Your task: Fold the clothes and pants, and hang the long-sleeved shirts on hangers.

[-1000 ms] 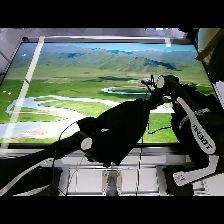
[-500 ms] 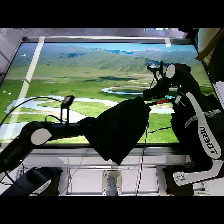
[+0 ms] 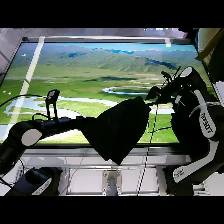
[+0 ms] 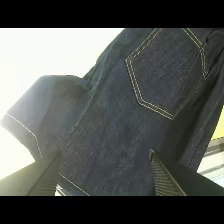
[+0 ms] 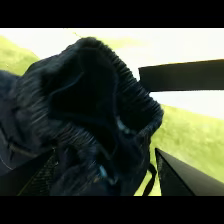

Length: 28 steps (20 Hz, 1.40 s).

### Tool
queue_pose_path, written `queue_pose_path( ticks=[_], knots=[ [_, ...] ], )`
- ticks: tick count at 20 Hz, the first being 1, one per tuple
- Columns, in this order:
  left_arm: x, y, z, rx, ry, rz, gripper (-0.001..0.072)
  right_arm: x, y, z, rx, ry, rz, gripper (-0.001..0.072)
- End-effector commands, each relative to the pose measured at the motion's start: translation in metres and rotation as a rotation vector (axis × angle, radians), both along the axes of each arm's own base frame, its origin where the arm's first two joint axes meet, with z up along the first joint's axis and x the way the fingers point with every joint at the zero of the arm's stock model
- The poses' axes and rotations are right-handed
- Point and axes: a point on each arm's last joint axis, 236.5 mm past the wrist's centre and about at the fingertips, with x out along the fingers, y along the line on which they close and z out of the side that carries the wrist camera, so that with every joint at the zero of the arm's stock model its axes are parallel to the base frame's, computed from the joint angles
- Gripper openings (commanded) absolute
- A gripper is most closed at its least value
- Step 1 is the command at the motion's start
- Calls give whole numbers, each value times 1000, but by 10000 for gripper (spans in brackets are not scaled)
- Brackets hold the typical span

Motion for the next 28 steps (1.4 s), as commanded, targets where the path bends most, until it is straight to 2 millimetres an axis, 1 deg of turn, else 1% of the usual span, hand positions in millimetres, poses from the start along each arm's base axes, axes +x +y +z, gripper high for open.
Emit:
queue_pose_path(
  ticks=[1,3,5,8,9,10,11,12,13,14,15,16,17,19,20,22,23,24,25,26,27,28],
  knots=[
    [2,2,1,4,-8,5,614,-12,11,-21,98,85,48,686],
    [2,2,1,0,-5,11,613,-25,18,-37,95,127,122,685],
    [2,2,1,-12,8,30,613,-26,24,-50,68,129,149,683],
    [2,2,1,-19,14,39,613,-23,32,-56,56,113,159,673],
    [2,2,1,-18,13,39,613,-24,34,-56,56,114,169,648],
    [2,2,1,-18,13,39,613,-25,36,-57,52,113,176,562],
    [2,2,1,-18,13,39,613,-26,37,-59,41,111,192,450],
    [2,2,1,-18,13,39,613,-27,39,-61,28,110,205,372],
    [2,2,1,-17,13,38,613,-27,42,-65,19,105,214,217],
    [2,2,1,-17,13,38,613,-25,48,-66,22,96,215,17],
    [2,2,1,-17,13,38,613,-22,53,-65,27,77,219,23],
    [2,2,1,-15,11,38,613,-17,61,-56,60,55,220,23],
    [3,4,0,-7,7,39,613,-10,67,-44,91,30,213,22],
    [4,6,0,2,1,39,613,17,68,-7,104,-80,207,22],
    [4,6,0,1,2,39,613,35,65,19,98,-159,198,22],
    [4,5,1,0,1,39,613,76,52,88,71,-352,137,22],
    [4,5,2,-5,-2,40,613,96,40,124,56,-435,72,22],
    [6,3,5,-18,-12,43,613,118,24,164,43,-533,-27,22],
    [8,1,11,-36,-34,48,613,137,4,202,39,-627,-131,22],
    [11,0,18,-58,-61,53,613,150,-21,239,37,-720,-254,22],
    [14,-1,27,-79,-94,59,613,154,-48,267,31,-783,-358,22],
    [16,-1,36,-97,-129,64,613,149,-79,287,7,-823,-448,22]
  ],
)
